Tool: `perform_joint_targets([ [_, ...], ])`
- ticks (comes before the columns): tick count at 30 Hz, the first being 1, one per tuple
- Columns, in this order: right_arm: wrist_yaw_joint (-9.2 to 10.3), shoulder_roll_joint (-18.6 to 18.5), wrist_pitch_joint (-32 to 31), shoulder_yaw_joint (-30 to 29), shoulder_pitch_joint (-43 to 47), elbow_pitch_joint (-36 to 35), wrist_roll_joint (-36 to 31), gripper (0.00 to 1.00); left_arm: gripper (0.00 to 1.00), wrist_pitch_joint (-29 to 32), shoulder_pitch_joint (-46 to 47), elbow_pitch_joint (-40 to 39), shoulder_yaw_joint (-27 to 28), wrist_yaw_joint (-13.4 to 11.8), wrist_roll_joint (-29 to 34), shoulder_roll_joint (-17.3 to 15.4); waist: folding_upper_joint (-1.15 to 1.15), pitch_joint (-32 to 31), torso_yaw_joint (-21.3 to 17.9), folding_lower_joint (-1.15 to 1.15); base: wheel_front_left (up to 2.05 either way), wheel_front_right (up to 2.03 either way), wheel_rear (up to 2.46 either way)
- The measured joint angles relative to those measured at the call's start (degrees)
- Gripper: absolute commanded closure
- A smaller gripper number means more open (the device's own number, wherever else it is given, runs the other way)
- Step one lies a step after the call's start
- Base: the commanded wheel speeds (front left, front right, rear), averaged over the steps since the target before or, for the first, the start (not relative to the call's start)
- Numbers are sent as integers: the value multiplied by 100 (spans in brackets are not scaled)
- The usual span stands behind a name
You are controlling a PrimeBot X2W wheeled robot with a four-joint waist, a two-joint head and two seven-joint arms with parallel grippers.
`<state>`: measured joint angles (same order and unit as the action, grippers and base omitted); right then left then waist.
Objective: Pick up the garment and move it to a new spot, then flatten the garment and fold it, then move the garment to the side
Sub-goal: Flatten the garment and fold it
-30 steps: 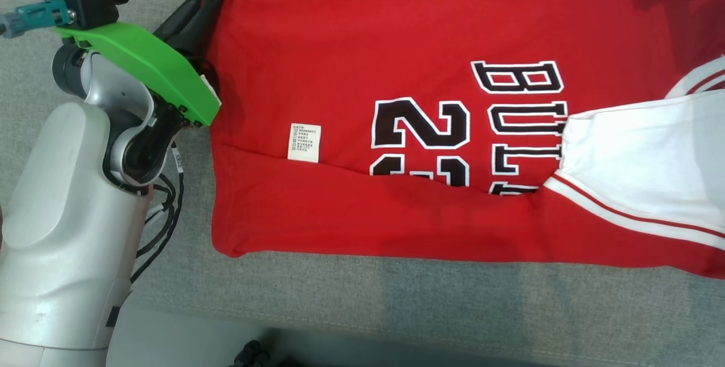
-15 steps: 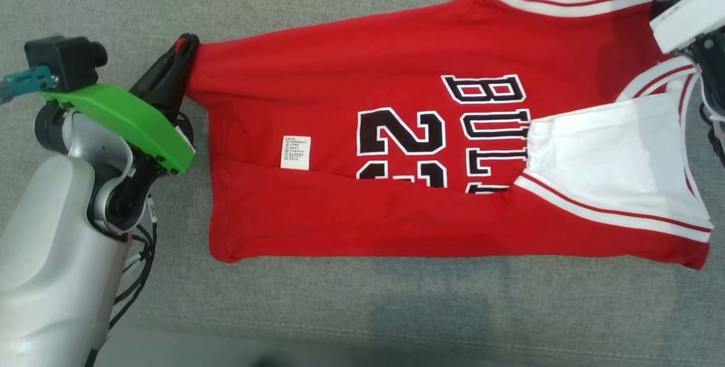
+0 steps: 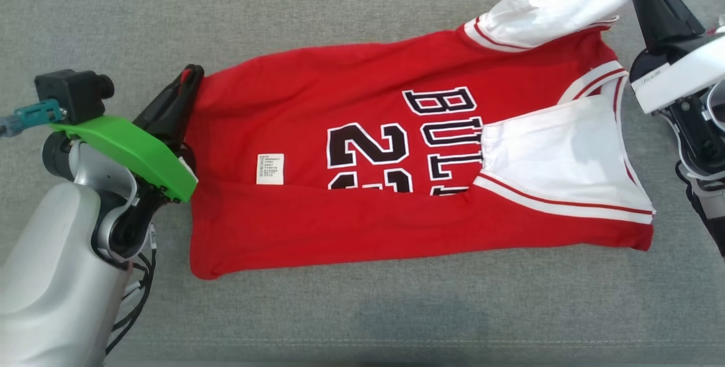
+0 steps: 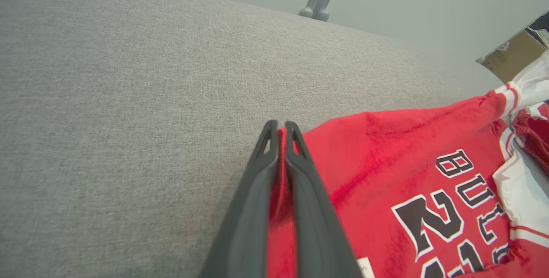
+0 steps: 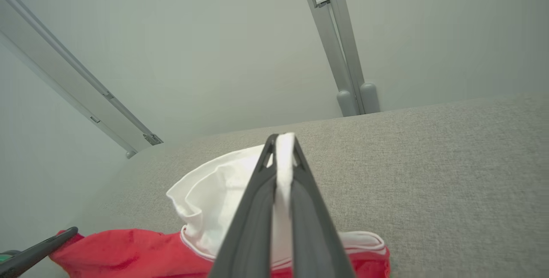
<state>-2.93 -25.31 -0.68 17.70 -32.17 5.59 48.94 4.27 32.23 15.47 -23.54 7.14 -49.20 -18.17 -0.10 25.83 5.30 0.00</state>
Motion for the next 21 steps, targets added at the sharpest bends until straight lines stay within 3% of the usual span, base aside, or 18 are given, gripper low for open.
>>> perform_joint_targets([
  [21, 210, -170, 7, -38, 823, -779, 87, 100, 100, -567, -317, -277, -238, 0, -108, -279, 0, -191, -64, 0, 0, 0, 0],
])
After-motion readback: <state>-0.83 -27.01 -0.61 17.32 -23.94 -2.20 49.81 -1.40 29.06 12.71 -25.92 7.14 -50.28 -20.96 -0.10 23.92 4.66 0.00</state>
